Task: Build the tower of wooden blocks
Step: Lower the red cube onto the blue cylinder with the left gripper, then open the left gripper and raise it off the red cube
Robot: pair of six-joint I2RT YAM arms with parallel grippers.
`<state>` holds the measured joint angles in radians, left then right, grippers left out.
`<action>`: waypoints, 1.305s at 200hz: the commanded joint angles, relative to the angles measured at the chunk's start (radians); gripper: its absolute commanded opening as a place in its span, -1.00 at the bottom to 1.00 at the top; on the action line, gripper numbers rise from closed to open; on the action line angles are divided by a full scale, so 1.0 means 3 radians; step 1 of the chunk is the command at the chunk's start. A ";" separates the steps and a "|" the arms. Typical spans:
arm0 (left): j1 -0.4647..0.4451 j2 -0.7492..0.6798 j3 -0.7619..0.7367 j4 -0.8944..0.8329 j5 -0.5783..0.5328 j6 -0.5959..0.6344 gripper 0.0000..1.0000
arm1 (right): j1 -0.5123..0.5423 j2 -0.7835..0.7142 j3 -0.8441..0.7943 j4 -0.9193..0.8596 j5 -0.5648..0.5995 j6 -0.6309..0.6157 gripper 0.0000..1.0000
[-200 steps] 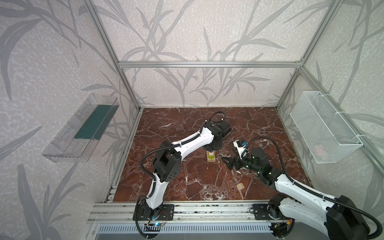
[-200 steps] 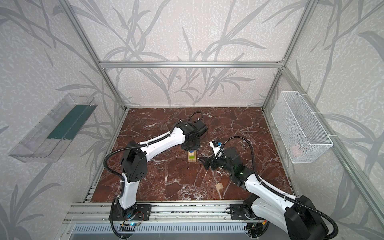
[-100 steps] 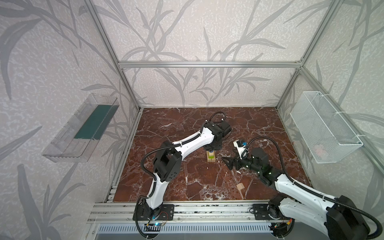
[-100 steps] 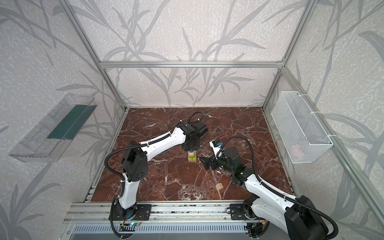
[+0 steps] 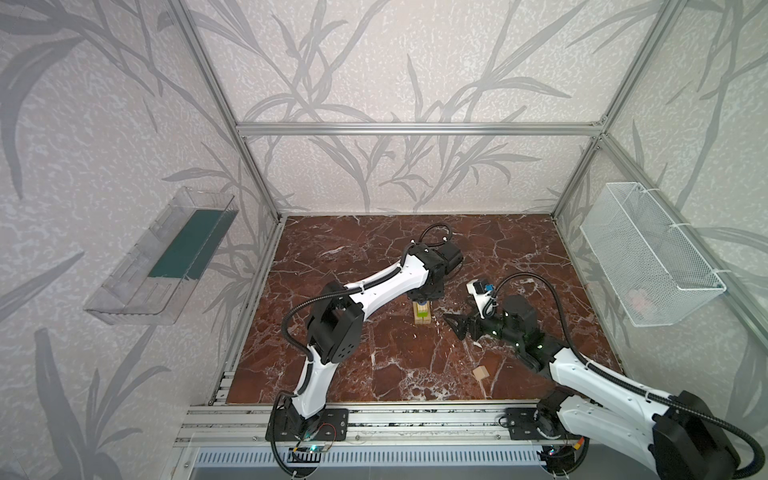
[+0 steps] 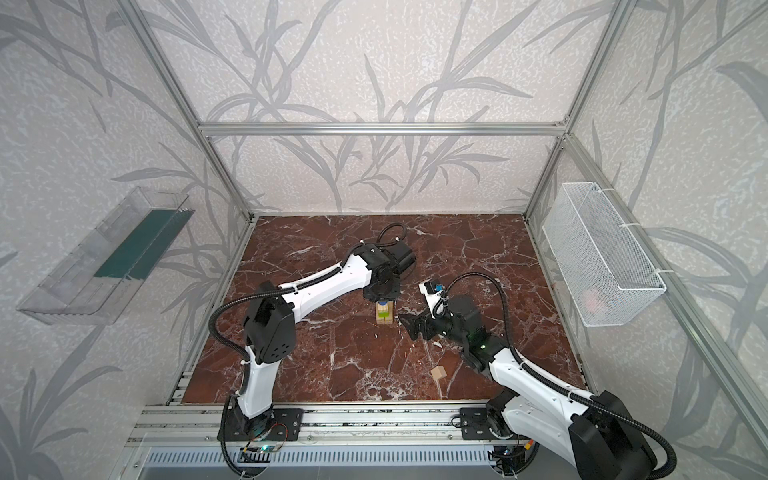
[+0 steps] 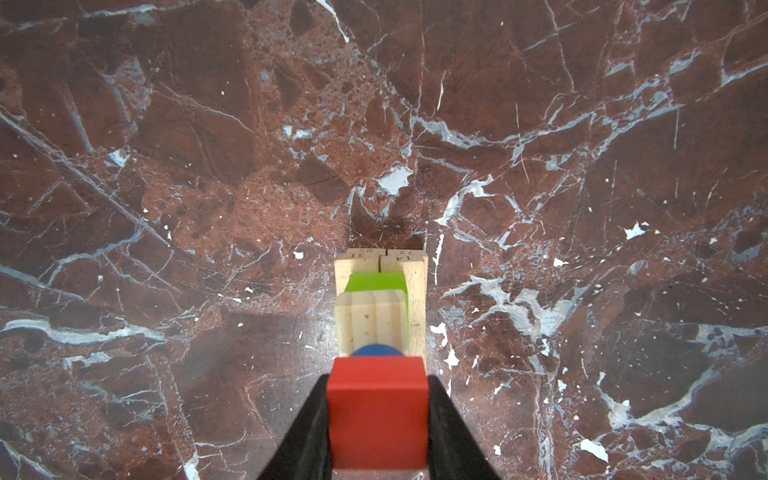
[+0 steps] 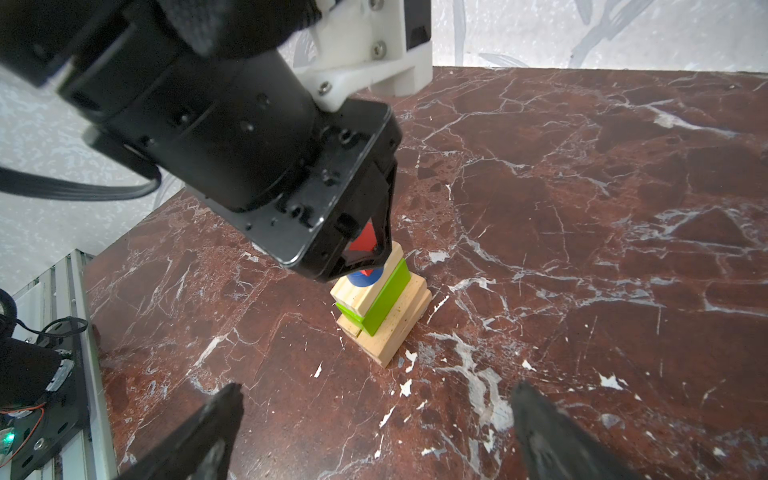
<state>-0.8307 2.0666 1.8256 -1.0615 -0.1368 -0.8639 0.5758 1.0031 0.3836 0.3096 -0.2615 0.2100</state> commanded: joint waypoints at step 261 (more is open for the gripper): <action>-0.0008 -0.2726 -0.2552 0.1676 0.0197 0.1082 0.65 | -0.0003 -0.0290 0.0709 -0.2524 0.1081 0.0918 0.98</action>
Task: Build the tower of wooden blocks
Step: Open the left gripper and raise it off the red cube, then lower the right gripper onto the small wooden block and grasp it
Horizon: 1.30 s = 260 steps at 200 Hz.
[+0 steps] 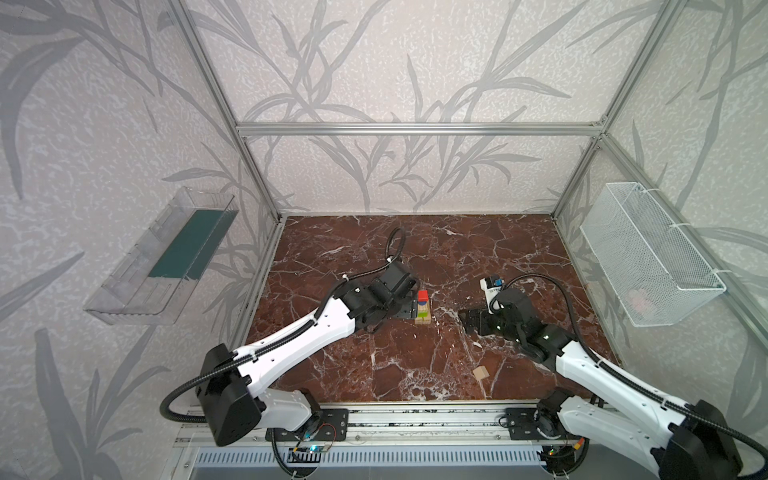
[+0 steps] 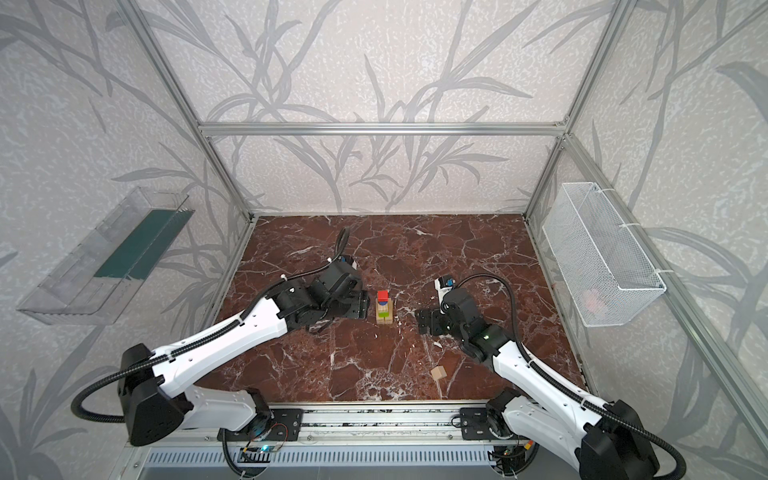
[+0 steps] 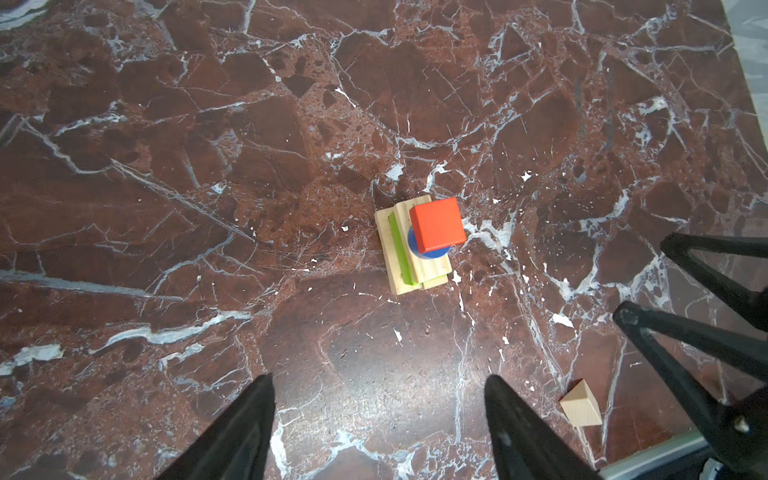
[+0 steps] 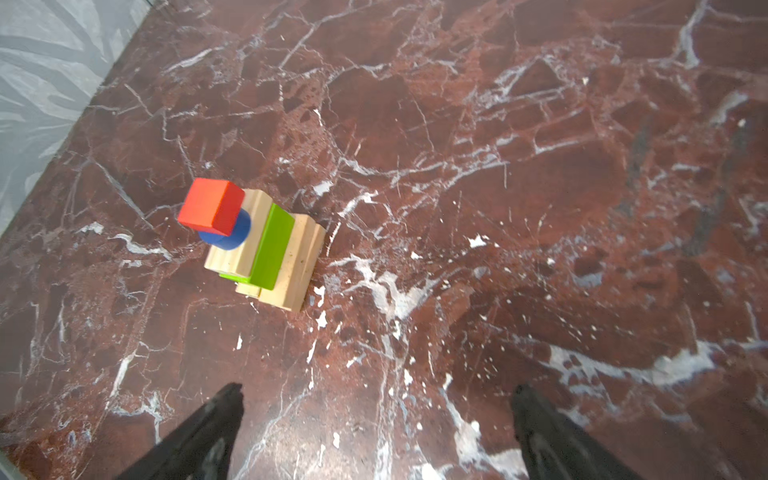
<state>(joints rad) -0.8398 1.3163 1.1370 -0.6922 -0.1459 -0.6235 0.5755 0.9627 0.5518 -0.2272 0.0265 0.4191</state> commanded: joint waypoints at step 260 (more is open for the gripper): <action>0.0023 -0.1329 -0.1550 0.1077 0.0461 0.0458 0.99 | 0.1724 -0.0067 -0.0483 -0.1042 0.0128 0.2470 0.98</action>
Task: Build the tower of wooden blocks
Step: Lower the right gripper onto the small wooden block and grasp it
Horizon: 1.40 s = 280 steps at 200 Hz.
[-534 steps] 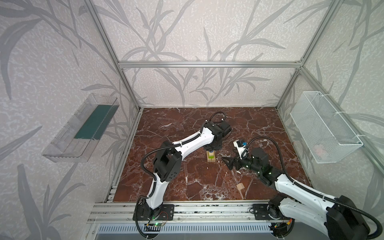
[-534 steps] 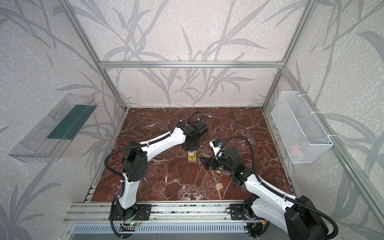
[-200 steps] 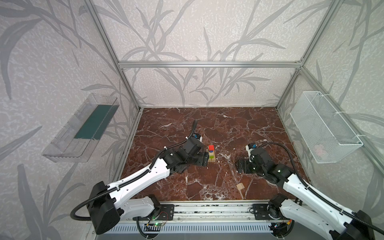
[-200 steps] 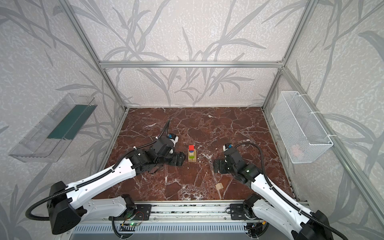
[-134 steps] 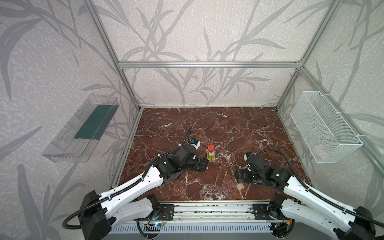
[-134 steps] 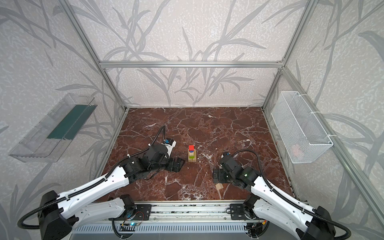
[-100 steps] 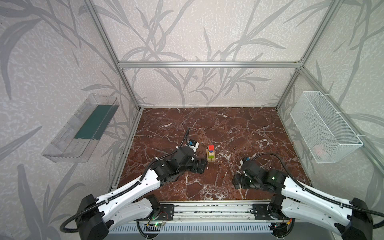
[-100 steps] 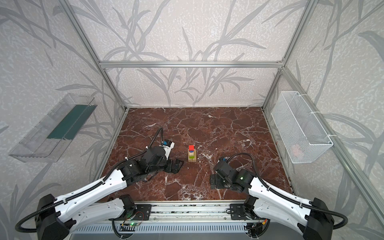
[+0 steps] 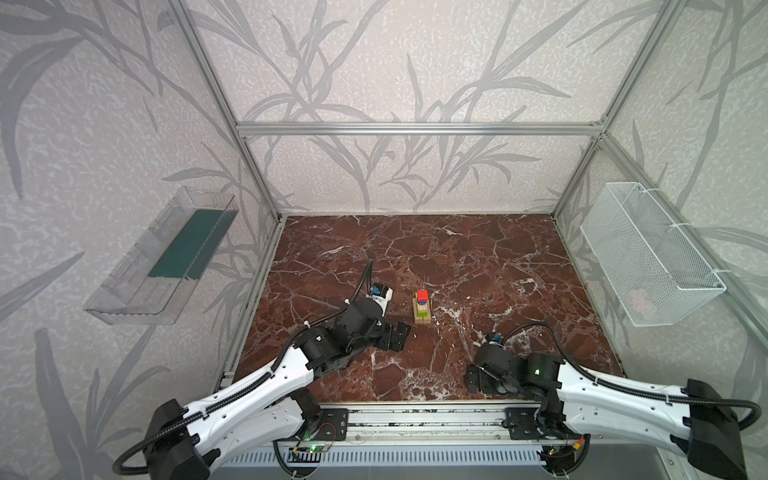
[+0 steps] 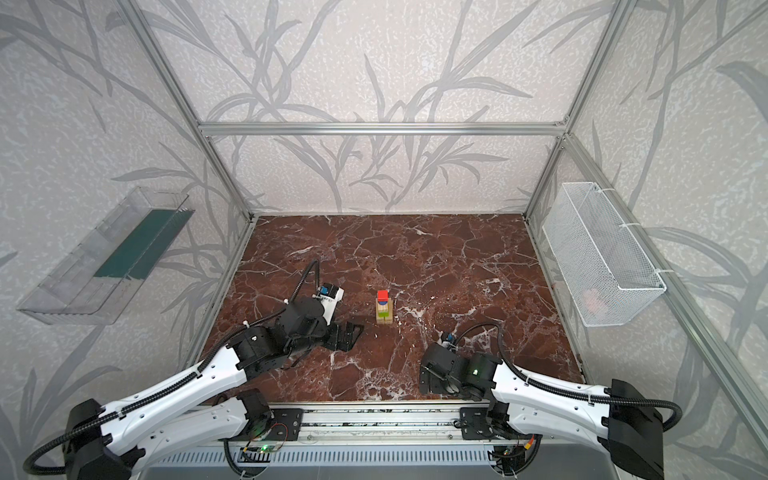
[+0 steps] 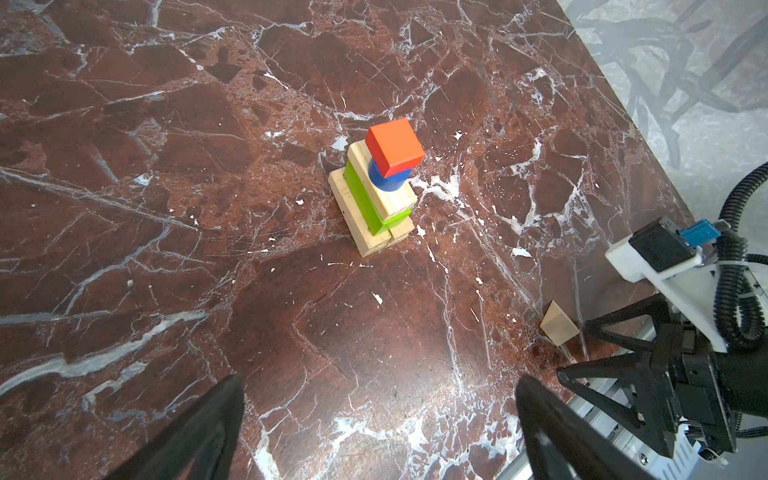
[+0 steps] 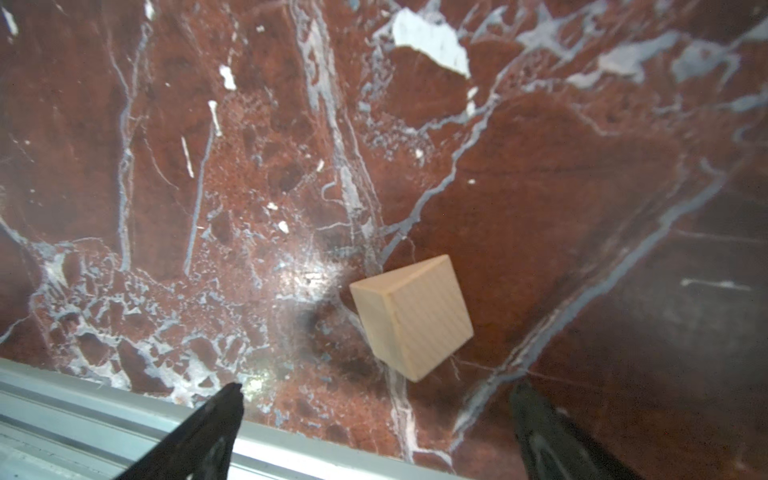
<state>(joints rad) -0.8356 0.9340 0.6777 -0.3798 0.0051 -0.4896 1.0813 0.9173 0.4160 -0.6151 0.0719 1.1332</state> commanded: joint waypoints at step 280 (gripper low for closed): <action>0.0027 -0.0008 -0.0035 -0.0022 -0.0137 -0.0177 1.00 | 0.0002 0.1284 0.0769 -0.0088 0.0252 -0.1166 0.29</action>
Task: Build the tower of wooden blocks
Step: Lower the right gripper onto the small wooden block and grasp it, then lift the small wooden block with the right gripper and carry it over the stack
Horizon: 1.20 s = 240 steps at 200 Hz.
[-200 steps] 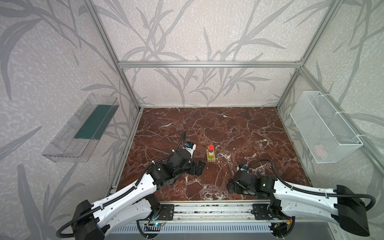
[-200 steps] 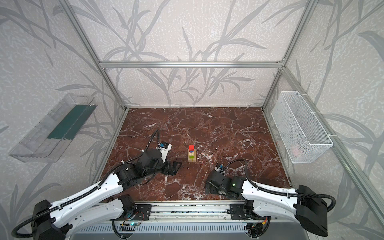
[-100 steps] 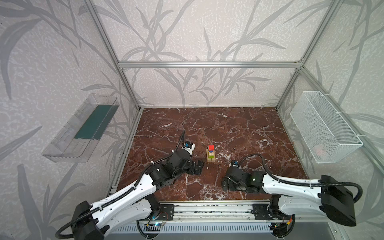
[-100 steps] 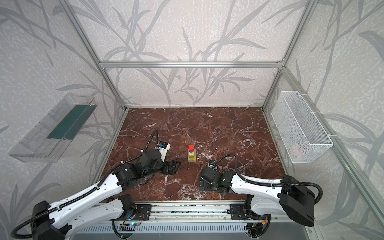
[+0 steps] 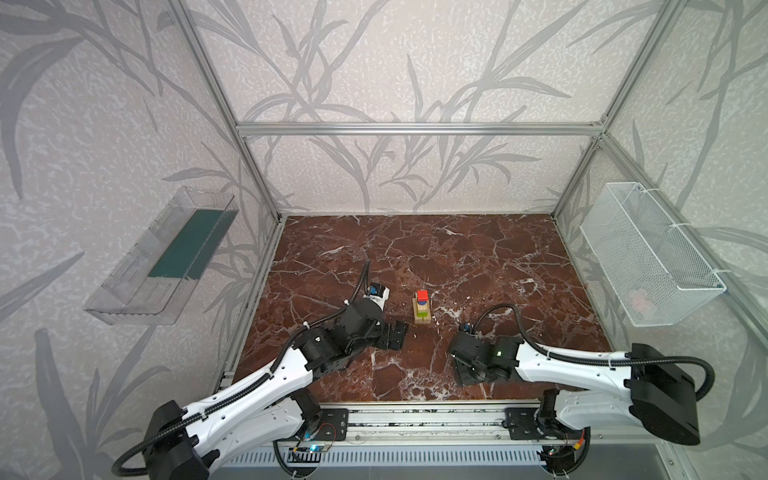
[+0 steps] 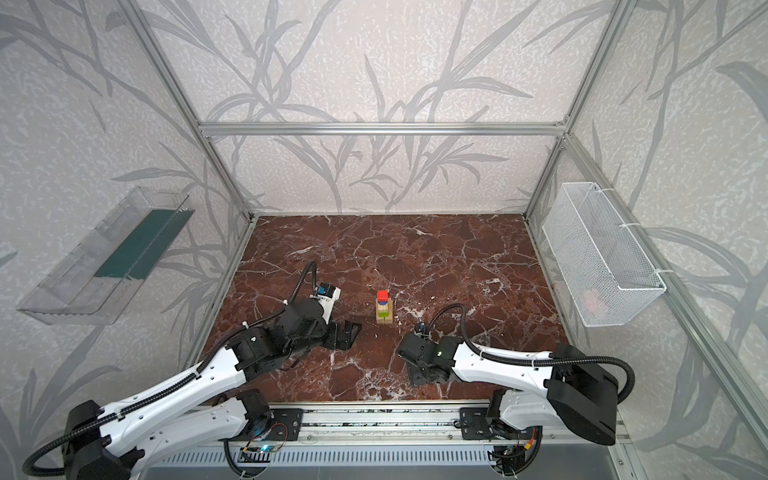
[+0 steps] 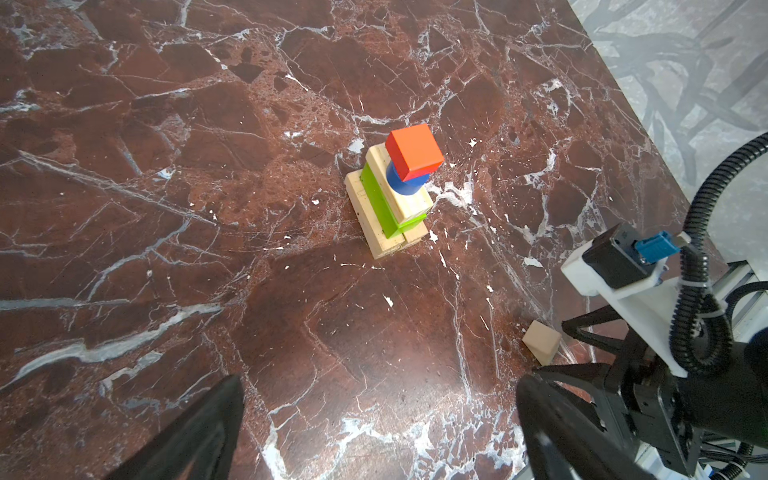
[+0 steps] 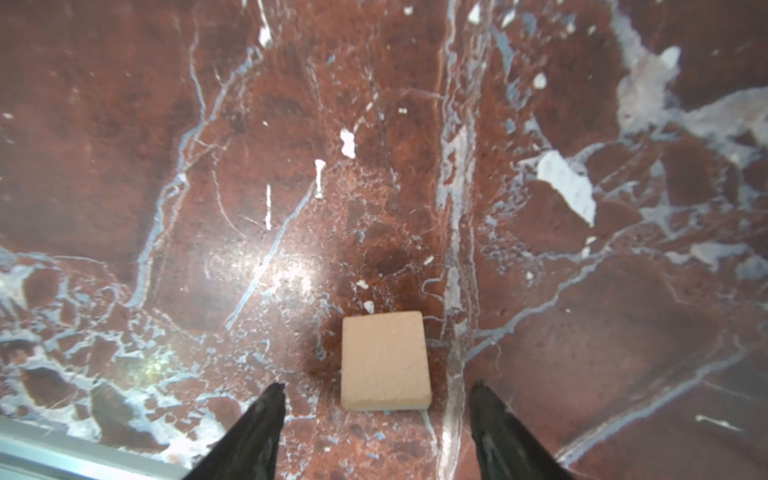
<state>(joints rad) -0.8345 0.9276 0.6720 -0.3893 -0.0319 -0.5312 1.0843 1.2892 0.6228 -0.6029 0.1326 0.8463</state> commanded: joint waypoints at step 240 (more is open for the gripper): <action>0.0026 0.0022 0.0009 -0.0032 0.0014 -0.0120 0.99 | -0.0013 0.0319 0.0041 0.0036 0.0099 -0.0441 -0.19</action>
<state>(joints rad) -0.8299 0.9329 0.6720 -0.3901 -0.0269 -0.5602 1.0832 1.3693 0.6456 -0.5968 0.1642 0.7063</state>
